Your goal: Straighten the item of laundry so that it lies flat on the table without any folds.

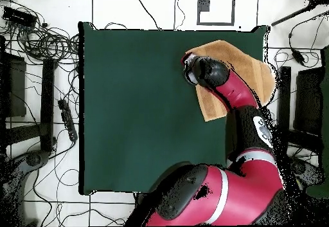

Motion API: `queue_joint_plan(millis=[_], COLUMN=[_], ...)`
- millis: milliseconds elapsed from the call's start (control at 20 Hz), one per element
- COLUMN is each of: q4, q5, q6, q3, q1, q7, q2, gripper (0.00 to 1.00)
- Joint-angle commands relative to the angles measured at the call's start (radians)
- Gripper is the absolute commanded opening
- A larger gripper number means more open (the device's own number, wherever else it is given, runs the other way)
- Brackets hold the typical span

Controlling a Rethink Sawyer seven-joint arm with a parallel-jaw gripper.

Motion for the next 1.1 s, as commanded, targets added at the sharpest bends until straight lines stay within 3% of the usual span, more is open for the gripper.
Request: queue_joint_plan(millis=[50,300,650,850,1100], q4=[-0.075,-0.095,-0.159,-0.233,-0.256], q5=[-0.036,-0.029,-0.012,0.0,-0.001], q6=[0.164,0.192,0.363,0.398,0.434], q3=[0.073,0.045,-0.013,-0.038,-0.056], q1=[0.031,0.053,0.087,0.094,0.096], q7=[0.028,0.088,0.193,0.235,0.247], q2=[0.121,0.103,0.035,0.057,0.041], gripper=[1.0,1.0,1.0,1.0,1.0])
